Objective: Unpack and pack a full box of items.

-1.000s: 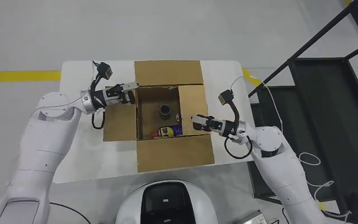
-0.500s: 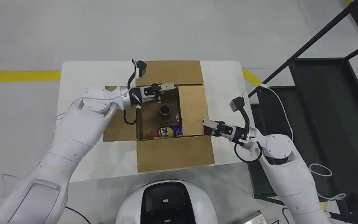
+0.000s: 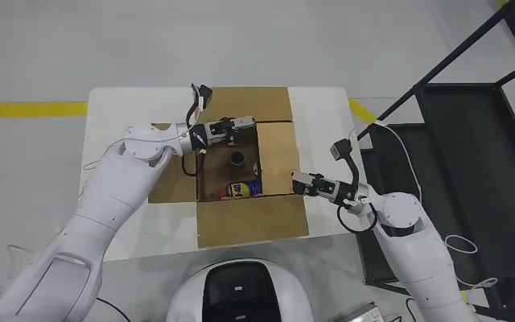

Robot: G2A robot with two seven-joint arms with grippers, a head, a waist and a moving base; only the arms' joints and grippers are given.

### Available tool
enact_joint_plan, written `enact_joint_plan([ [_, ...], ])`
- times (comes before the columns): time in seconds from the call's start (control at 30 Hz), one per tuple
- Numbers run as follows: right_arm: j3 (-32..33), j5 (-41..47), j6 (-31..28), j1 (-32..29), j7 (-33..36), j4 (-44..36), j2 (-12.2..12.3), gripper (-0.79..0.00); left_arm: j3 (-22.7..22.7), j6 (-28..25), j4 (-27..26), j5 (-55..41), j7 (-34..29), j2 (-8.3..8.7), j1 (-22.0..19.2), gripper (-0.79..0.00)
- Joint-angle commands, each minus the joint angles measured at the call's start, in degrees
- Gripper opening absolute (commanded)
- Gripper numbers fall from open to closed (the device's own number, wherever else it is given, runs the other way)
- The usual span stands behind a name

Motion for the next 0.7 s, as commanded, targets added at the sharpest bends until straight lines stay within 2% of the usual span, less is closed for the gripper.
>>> enact_joint_plan([
  [0.0, 0.0, 0.0, 0.0, 0.0, 0.0, 0.0, 0.0, 0.0, 0.0, 0.0, 0.0, 0.0, 0.0, 0.0, 0.0, 0.0],
  [0.17, 0.0, 0.0, 0.0, 0.0, 0.0, 0.0, 0.0, 0.0, -0.36, 2.16, -2.23, 0.63, 2.27, -0.11, 0.83, 0.0],
  [0.3, -0.99, -1.14, 0.77, -0.34, -1.43, -0.48, -0.04, 0.0, 1.89, 5.54, -1.52, 1.76, 3.42, -1.35, -0.06, 0.0],
  [0.43, -1.46, -1.14, 1.21, -0.46, -2.0, -0.34, 0.0, 0.0, 5.38, 6.42, 2.58, 2.83, 5.12, -3.55, -1.82, 0.0],
  [0.67, -1.09, -1.51, 1.15, -1.77, -2.51, -2.1, 0.24, 0.0, 11.1, 4.41, 11.73, 2.69, 7.88, -8.56, -4.38, 0.0],
])
